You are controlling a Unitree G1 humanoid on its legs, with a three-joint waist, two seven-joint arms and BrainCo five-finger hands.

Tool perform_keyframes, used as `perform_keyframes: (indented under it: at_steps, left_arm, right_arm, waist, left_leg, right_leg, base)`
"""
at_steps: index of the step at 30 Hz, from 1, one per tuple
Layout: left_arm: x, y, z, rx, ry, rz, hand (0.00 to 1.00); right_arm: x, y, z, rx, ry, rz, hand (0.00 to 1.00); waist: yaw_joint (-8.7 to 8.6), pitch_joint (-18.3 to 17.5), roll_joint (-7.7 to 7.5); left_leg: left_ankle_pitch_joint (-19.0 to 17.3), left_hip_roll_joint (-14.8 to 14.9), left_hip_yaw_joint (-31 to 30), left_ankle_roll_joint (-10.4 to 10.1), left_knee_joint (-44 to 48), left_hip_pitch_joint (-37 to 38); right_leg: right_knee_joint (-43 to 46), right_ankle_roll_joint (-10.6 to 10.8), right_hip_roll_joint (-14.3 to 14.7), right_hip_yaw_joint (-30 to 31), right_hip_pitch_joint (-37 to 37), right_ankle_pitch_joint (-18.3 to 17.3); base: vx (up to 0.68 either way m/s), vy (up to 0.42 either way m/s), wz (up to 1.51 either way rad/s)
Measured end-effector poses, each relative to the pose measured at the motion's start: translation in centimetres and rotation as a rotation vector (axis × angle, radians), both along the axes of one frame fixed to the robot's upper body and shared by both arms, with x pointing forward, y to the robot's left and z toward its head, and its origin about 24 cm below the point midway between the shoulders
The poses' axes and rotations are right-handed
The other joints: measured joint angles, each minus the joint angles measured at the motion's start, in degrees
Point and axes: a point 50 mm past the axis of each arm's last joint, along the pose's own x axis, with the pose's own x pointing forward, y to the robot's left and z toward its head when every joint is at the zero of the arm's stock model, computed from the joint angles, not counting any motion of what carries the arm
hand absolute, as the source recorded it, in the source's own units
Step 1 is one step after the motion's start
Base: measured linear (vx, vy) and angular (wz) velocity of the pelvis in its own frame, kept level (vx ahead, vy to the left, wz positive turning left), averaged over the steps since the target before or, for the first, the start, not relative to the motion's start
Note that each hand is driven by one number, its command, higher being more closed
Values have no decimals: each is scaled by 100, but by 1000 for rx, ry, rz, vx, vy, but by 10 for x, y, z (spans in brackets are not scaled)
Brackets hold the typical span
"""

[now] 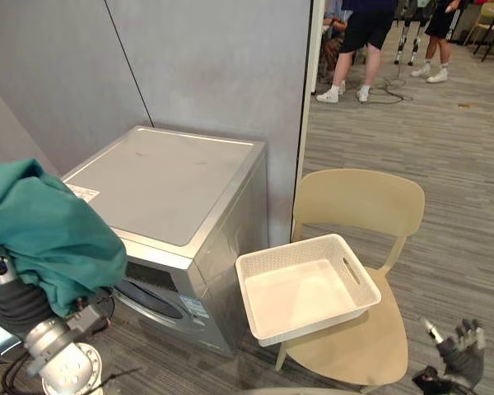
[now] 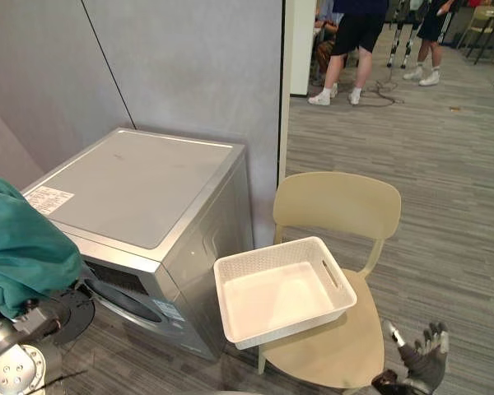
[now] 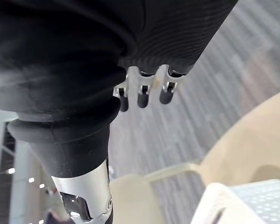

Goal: Pick up the laundry basket with both hands and put the clothes into the washing machine.

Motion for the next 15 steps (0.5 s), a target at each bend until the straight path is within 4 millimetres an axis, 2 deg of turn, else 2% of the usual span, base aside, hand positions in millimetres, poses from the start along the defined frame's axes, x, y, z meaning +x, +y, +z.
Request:
perform_keyframes:
  at_steps: [2,4,6,8,10,13,15]
  left_arm:
    - [3,-10,-32,-55,142,-39,100]
    - [2,-16,-66,-143,283,-83,100]
    - [-1,-20,-91,-207,388,-107,100]
    - [-1,-27,-110,-269,459,-153,100]
    - [-2,-32,-119,-309,493,-191,100]
    - [-4,-38,-128,-346,522,-217,100]
    - [-4,-42,-132,-358,541,-249,100]
  right_arm:
    - [-24,7,-35,132,123,-68,0]
    - [-47,19,-62,250,235,-120,0]
    - [-65,31,-82,350,318,-166,0]
    - [-86,48,-101,452,432,-189,0]
    - [-95,61,-109,514,506,-174,0]
    - [-92,72,-114,546,545,-99,0]
    - [-69,72,-116,528,528,-16,0]
  waist:
    - [86,-38,-2]
    - [129,-45,-16]
    - [160,-46,-53]
    - [147,-50,-126]
    - [175,-32,-166]
    - [337,17,-203]
    - [409,150,-279]
  left_leg:
    - [-42,21,-83,-22,97,-16]
    - [-46,57,-146,-35,136,-51]
    - [-36,77,-252,-51,174,-112]
    - [-39,75,-494,-60,280,-275]
    - [-39,70,-694,-60,342,-426]
    - [-36,83,-804,-59,358,-512]
    - [-35,86,-952,-63,470,-644]
  right_leg:
    - [149,8,-17,-74,9,-124]
    - [217,-9,-11,-178,10,-176]
    - [258,-16,2,-278,30,-204]
    - [281,-9,-13,-516,90,-237]
    - [308,8,-21,-696,88,-284]
    - [400,-24,-15,-816,97,-356]
    - [572,-31,-44,-936,56,-463]
  base:
    - [-15,-26,19]
    - [-9,-33,17]
    - [12,-39,28]
    - [21,-47,49]
    - [-13,-27,48]
    - [3,-24,26]
    - [-17,-27,32]
